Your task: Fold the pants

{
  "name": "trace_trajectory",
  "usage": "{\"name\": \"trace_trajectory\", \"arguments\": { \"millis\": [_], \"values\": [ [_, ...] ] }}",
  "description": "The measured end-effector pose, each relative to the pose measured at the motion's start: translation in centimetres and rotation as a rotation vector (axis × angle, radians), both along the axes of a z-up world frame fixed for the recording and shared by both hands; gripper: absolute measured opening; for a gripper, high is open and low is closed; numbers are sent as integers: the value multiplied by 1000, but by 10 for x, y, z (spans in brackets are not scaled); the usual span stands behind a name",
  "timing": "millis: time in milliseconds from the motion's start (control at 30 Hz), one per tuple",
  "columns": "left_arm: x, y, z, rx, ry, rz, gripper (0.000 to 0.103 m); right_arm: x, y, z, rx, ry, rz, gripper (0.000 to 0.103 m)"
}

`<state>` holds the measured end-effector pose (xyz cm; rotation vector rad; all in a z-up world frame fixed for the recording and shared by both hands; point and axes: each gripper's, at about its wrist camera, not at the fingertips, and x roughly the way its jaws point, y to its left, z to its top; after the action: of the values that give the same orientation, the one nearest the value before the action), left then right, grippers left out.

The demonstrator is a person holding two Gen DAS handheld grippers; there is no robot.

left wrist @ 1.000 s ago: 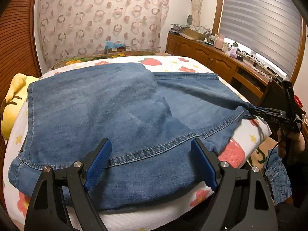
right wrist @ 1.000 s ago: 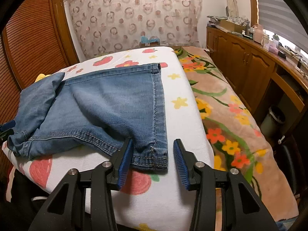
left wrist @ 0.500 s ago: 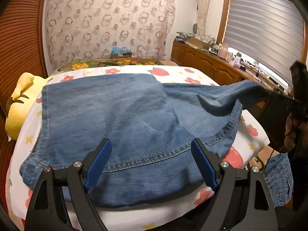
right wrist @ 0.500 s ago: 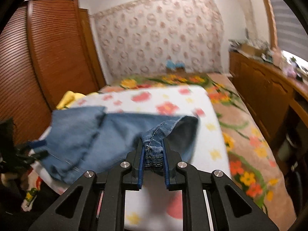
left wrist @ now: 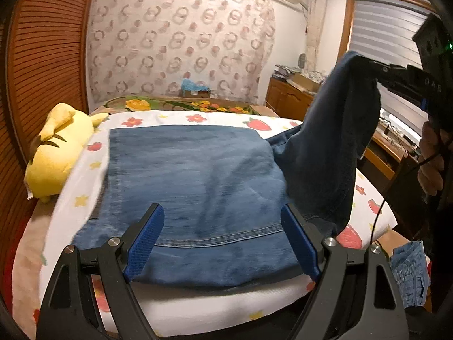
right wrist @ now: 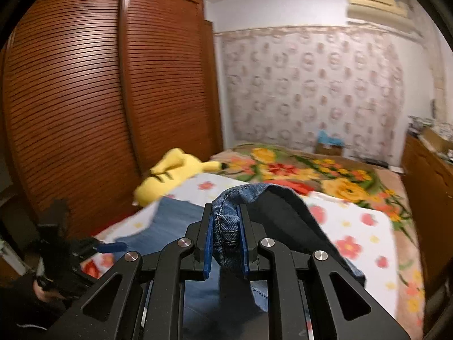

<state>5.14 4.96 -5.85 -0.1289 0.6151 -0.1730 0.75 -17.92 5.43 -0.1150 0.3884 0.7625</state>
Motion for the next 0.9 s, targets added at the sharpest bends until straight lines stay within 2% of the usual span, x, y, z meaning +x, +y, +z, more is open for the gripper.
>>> {"name": "trace_trajectory", "arguments": {
  "millis": [233, 333, 467, 567, 733, 900],
  "values": [
    [-4, 16, 0, -7, -6, 30, 85, 3, 23, -15, -42, 52, 122, 16],
    [-5, 21, -5, -12, 4, 36, 85, 29, 14, -22, -63, 100, 130, 16],
    [-2, 24, -11, -10, 20, 42, 85, 46, 9, -25, -78, 167, 114, 38],
    [-1, 24, -13, -14, 23, 42, 85, 48, 1, -14, -80, 152, 86, 40],
    [2, 21, -15, -4, 28, 32, 85, 20, -21, -6, -99, 127, 32, 42],
    [5, 20, -17, 1, 33, 34, 85, -10, -29, -34, -140, 143, -38, 42]
  ]
}}
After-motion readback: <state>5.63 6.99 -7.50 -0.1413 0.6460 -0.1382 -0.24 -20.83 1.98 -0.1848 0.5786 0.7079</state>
